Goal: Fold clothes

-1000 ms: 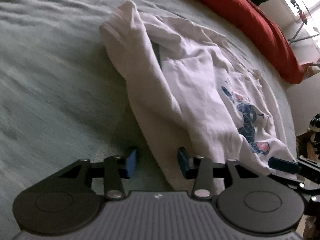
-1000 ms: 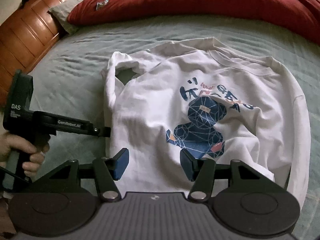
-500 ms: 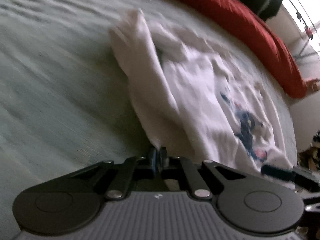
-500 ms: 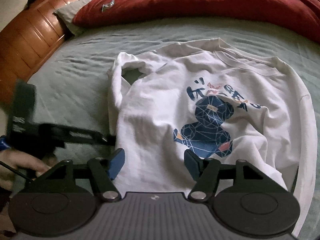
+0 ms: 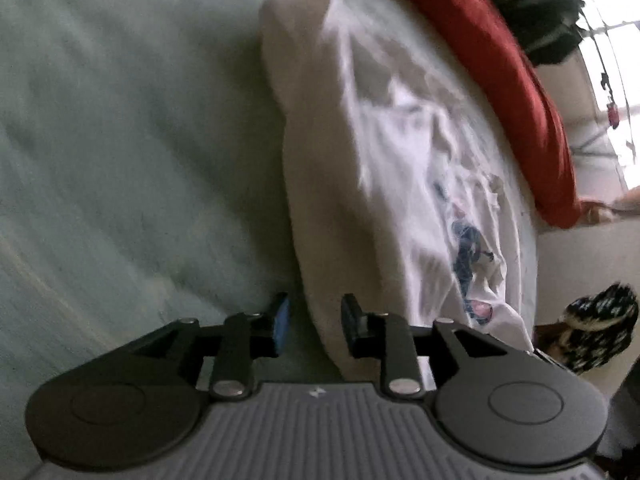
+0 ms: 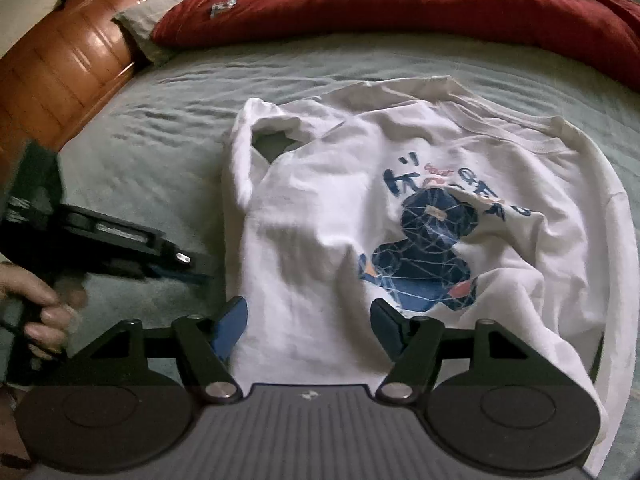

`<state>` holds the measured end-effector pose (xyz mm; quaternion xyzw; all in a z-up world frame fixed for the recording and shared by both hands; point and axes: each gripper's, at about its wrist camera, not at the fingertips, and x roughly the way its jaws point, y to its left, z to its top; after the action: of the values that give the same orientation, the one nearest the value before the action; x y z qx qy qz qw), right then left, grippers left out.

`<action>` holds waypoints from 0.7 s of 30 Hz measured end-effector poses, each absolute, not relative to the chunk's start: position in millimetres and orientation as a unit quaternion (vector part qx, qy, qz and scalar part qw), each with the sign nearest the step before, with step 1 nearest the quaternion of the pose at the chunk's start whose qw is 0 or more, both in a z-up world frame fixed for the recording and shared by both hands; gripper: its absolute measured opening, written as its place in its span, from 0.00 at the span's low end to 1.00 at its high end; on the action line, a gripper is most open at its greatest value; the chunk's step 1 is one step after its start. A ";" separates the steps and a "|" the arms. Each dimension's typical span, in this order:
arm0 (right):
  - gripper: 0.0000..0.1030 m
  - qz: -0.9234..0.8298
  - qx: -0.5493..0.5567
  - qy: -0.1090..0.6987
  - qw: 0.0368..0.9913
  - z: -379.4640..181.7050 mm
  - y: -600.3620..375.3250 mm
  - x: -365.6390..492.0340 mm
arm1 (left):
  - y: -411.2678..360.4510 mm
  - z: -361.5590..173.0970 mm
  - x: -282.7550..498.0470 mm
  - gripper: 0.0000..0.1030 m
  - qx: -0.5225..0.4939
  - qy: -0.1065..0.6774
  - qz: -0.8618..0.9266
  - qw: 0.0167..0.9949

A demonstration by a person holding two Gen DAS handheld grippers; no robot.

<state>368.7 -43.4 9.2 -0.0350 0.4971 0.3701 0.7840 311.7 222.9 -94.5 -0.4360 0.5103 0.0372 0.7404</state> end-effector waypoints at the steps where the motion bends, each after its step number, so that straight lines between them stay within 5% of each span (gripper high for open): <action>1: 0.71 0.372 -0.036 0.496 0.784 9.6 -43.0 367.9 | 219.9 -99.5 310.8 0.26 -0.441 0.505 0.044 0.741; 10: 0.71 0.374 -0.051 0.486 0.789 11.2 -41.7 367.0 | 199.1 -105.0 328.8 0.24 -0.429 0.468 0.013 0.772; 11: 0.71 0.374 -0.052 0.485 0.789 11.5 -41.6 367.2 | 198.0 -104.7 327.7 0.21 -0.426 0.467 0.010 0.775; 12: 0.71 0.375 -0.050 0.484 0.789 11.9 -42.0 367.4 | 196.7 -103.6 326.7 0.04 -0.414 0.470 0.015 0.779; 13: 0.71 0.376 -0.050 0.483 0.789 12.4 -42.4 367.4 | 197.7 -102.5 325.1 0.00 -0.411 0.472 0.018 0.779; 21: 0.71 0.385 -0.064 0.477 0.787 15.6 -41.5 365.2 | 211.8 -72.0 321.3 0.00 -0.374 0.472 0.029 0.798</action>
<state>365.2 -41.5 15.6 -0.0639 0.4774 0.3852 0.7872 321.3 211.8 -72.0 -0.3744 0.4717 0.0290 0.7978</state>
